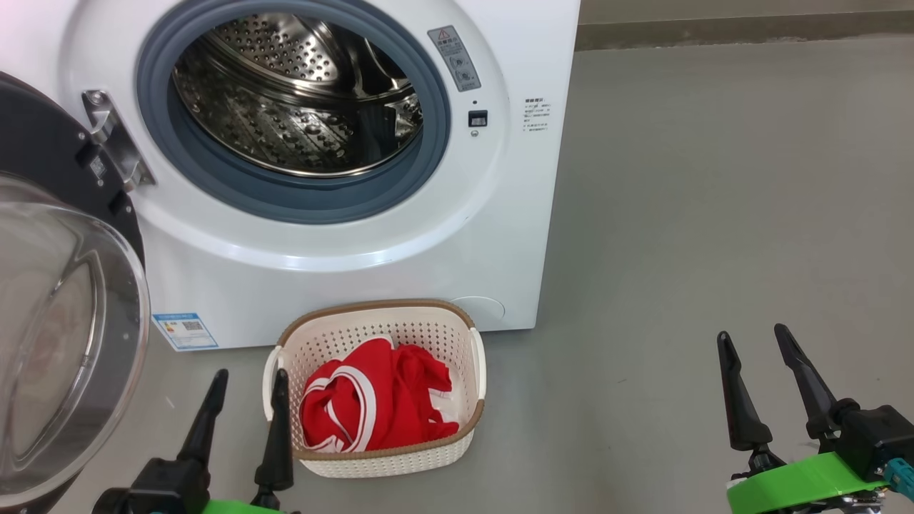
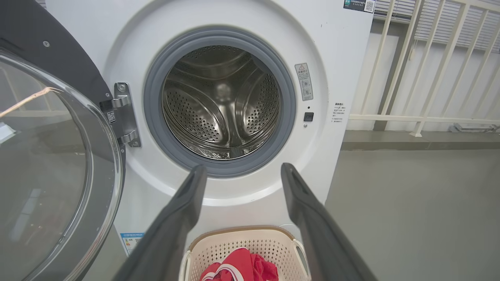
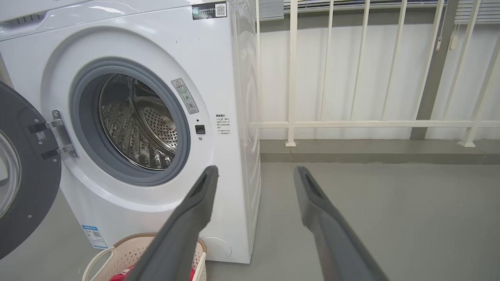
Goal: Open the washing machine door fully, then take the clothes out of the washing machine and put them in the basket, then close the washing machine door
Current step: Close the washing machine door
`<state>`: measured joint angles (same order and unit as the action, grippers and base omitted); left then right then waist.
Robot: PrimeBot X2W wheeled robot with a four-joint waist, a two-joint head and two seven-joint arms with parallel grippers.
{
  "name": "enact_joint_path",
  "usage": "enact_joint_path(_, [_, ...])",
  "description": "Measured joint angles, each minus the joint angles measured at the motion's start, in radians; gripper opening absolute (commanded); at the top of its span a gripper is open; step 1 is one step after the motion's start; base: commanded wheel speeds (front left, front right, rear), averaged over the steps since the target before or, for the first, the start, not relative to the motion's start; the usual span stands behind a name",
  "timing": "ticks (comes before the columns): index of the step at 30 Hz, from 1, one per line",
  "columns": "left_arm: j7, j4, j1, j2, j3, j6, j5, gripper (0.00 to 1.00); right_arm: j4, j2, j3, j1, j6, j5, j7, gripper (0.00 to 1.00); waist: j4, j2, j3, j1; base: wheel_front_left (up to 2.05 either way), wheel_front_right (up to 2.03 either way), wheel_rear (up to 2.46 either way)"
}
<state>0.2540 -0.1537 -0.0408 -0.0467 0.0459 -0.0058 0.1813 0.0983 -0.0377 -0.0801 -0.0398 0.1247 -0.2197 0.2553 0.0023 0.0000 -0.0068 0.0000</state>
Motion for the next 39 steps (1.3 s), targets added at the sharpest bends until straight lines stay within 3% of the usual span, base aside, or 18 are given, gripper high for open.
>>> enact_joint_path(16, [0.000,0.023,0.000,0.000,-0.002,0.055,-0.031,1.00,-0.003,0.000,0.033,0.001,0.000,0.000,0.000,1.00,0.073,0.0000,0.008,0.0000,0.00,0.00,0.00])
enact_joint_path(22, [0.000,0.044,0.000,0.000,-0.008,0.087,-0.035,1.00,-0.012,0.000,0.060,0.005,0.000,0.000,0.000,1.00,0.121,0.0000,0.012,0.0000,0.00,0.00,0.00])
enact_joint_path(39, [0.000,0.098,0.000,0.001,0.012,0.121,-0.024,1.00,-0.037,-0.001,0.080,0.025,0.001,0.030,0.000,1.00,0.294,0.0000,0.045,0.0000,0.00,0.00,0.00])
